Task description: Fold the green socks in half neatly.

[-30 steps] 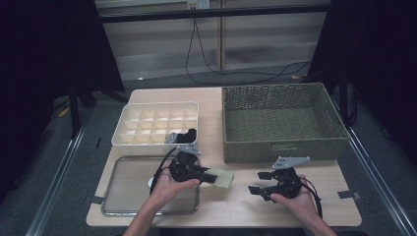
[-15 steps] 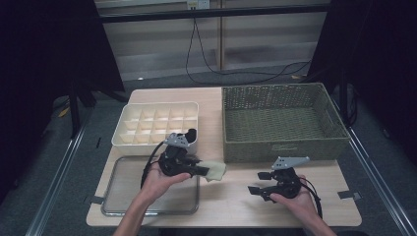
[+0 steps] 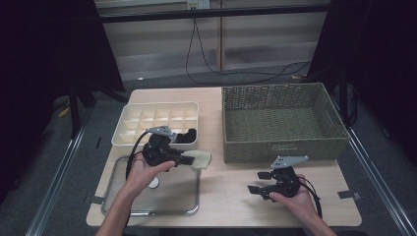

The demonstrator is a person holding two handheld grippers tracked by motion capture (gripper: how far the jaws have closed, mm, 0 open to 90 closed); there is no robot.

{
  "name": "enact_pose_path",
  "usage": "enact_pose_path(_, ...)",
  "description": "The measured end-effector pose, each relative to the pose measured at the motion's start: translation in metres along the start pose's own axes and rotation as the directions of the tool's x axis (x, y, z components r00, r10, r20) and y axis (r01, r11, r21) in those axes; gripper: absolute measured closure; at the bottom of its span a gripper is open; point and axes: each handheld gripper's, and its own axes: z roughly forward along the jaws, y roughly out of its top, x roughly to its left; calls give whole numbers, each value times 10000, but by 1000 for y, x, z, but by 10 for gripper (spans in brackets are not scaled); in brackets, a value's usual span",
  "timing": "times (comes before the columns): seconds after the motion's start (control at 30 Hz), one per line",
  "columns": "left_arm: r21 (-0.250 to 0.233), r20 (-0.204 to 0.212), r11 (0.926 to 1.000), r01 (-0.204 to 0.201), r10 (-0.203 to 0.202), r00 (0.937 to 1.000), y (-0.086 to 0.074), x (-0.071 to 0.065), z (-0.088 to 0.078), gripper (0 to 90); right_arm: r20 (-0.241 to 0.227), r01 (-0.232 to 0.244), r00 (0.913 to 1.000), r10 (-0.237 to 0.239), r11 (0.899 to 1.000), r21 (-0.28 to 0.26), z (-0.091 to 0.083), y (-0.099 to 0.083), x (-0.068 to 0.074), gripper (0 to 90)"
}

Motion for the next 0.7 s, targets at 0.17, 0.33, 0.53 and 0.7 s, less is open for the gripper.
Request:
enact_pose_path(0.17, -43, -223, 10000, -62, 61, 9997, 1, 6, -13, 659, -19, 96, 10000, -96, 10000, -15, 0, 0, 1, 295)
enact_pose_path(0.33, -236, -353, 9997, 28, -36, 9994, 3, 15, -29, 660, 41, 66, 10000, -65, 10000, -44, -1, -1, 0, 295)
enact_pose_path(0.53, -336, -554, 9993, 134, -152, 9983, 3, 22, -43, 659, 12, 58, 10000, -58, 10000, -1, 0, -1, 1, 295)
enact_pose_path(0.7, -271, -767, 9994, 194, -215, 9968, 4, 29, -53, 659, -4, 51, 10000, -51, 10000, -8, 0, -1, 1, 295)
